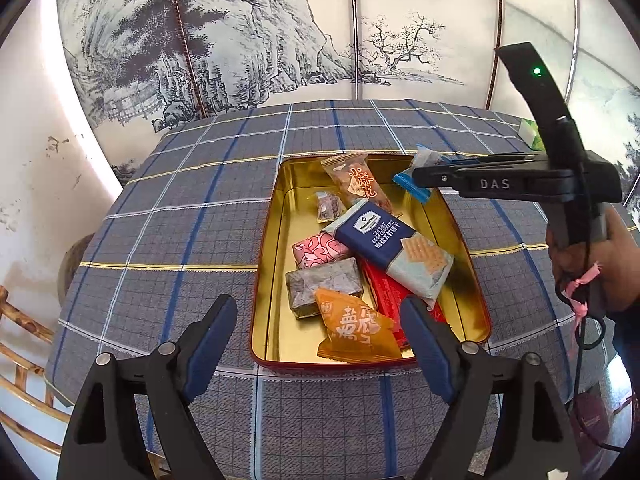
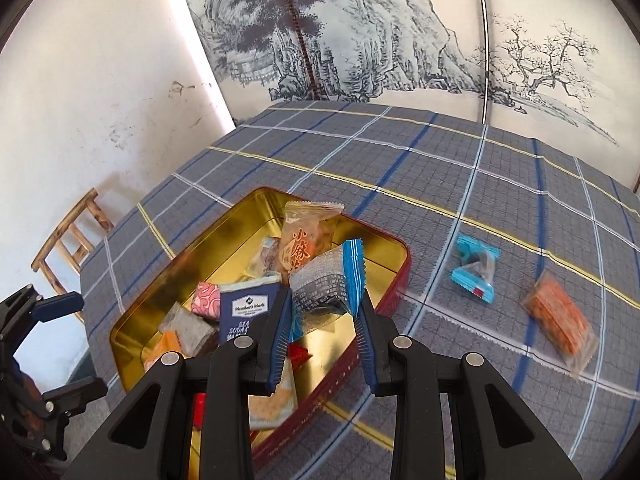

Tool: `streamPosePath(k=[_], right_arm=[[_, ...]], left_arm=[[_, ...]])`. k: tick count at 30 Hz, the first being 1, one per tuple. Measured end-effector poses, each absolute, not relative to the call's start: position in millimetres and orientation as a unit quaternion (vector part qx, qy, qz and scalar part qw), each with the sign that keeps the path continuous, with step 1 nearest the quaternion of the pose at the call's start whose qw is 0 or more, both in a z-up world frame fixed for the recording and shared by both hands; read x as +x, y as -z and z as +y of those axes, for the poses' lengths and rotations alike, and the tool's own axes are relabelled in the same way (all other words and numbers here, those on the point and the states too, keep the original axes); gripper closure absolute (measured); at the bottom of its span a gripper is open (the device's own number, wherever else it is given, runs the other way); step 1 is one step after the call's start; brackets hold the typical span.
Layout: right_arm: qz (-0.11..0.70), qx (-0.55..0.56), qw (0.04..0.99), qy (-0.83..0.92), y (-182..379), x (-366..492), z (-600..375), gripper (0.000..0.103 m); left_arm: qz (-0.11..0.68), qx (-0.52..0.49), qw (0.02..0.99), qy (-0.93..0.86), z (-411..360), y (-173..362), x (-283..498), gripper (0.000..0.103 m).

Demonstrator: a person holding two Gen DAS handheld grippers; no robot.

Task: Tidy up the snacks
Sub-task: 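Lower the blue-clipped bag into the tin and open the right gripper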

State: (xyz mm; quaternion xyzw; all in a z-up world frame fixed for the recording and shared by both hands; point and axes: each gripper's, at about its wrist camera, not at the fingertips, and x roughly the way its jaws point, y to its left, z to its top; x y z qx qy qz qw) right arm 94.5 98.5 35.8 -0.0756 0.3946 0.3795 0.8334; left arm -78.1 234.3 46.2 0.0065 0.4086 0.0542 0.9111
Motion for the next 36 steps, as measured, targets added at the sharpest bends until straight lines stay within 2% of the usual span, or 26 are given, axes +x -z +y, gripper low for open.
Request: streamPosePath(k=[23,27,29,31,36], right_arm=[[0.388,-0.075,0.842,-0.367,-35,104,107,0.07],[0.378,-0.05,0.85,-0.364,-38,101,94,0.063],[0.375,-0.037,0.854,-0.359,-39,100,84,0.056],[0.374,-0.027,0.858,-0.351,-37,97,71,0.045],[0.38,-0.001,0.868,-0.321,-26,92,26,0.039]], left_arm=[[0.421,-0.003,0.905,-0.055,244,-38,-73,0.021],[0.424,0.001,0.904,-0.057,242,-37,-73,0.021],[0.423,0.002,0.904,-0.057,242,-38,-73,0.021],[0.423,0.003,0.904,-0.058,241,-38,-74,0.021],[0.422,0.008,0.905,-0.06,239,-39,-75,0.02]])
